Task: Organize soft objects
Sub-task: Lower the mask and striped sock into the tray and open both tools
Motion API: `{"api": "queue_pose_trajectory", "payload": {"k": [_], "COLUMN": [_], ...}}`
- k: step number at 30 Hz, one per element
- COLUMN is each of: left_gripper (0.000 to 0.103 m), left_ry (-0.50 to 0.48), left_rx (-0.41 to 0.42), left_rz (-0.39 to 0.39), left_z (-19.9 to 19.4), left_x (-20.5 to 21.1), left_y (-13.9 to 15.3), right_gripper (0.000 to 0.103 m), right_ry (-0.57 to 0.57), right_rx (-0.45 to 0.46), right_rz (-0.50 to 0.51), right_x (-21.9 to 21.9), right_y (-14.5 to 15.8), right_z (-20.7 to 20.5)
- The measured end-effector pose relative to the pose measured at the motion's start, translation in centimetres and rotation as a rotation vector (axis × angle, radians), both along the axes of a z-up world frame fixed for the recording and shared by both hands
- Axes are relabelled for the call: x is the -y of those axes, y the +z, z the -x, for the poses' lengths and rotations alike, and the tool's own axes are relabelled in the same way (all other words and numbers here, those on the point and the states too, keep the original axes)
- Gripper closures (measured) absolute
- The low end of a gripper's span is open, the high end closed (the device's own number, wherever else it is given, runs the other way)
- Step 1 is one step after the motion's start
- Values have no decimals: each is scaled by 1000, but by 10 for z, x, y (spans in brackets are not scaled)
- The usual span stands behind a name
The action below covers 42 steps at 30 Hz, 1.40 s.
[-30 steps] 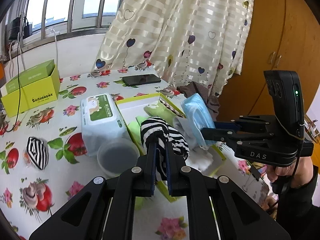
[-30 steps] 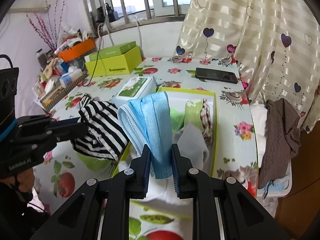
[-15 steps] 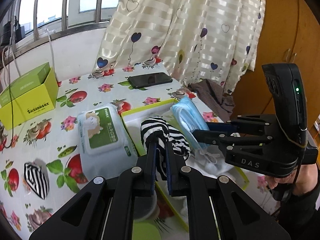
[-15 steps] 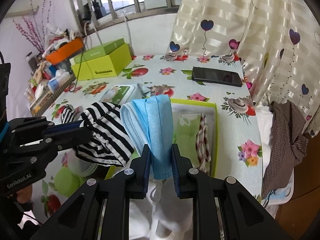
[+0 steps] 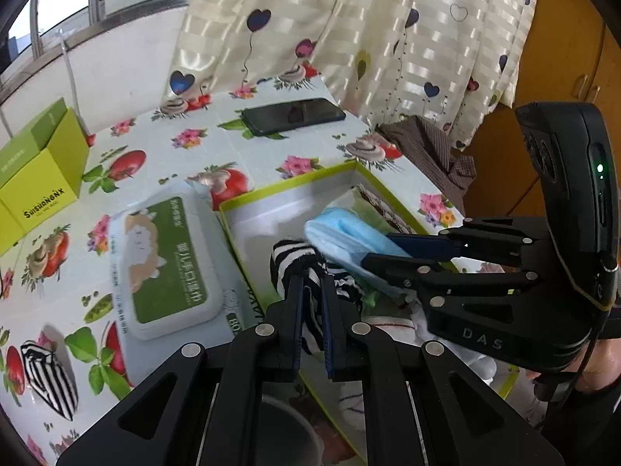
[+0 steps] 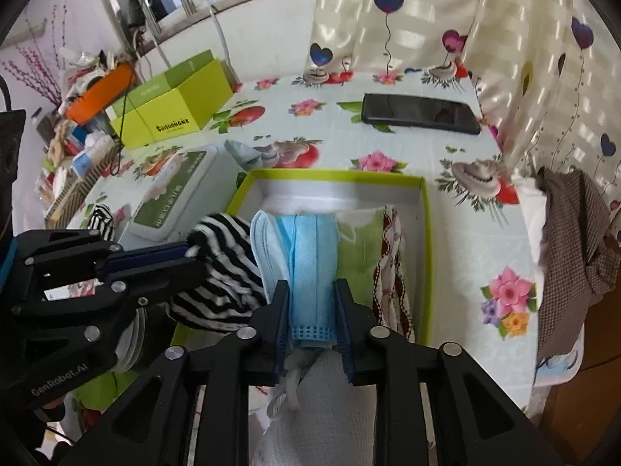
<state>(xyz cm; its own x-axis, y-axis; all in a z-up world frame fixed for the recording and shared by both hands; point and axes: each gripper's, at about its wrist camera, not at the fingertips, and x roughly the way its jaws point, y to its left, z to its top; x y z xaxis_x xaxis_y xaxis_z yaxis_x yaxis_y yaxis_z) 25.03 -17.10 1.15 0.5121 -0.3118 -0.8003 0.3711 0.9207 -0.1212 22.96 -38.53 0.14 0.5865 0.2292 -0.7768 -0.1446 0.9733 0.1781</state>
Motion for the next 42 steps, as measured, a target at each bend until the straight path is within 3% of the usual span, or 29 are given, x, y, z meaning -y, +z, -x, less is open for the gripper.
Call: {"api": "queue_pose_trajectory", "payload": {"k": [3, 13, 17, 21, 26, 35, 42], "left_gripper": [94, 85, 85, 85, 85, 85, 85], "left_ry": [2, 28, 36, 37, 39, 55, 54], "left_rx": [-15, 8, 22, 38, 40, 56, 77], "left_rz": [4, 63, 55, 38, 29, 39, 39], "left_z": [-3, 3, 4, 7, 9, 17, 31], "left_x": [1, -8, -9, -9, -8, -17, -25], "left_y": [-4, 5, 8, 8, 7, 12, 20], "right_gripper": [64, 61, 62, 77, 77, 77, 77], "right_ry": [-17, -19, -17, 10, 27, 22, 98], "right_rx": [16, 100, 96, 67, 41, 104, 79], "right_rz": [-19, 7, 62, 115, 126, 81, 64], "right_x": [3, 0, -5, -16, -22, -21, -42], "right_y": [2, 21, 16, 4, -8, 15, 6], "right_z": [3, 19, 17, 10, 6, 17, 5]}}
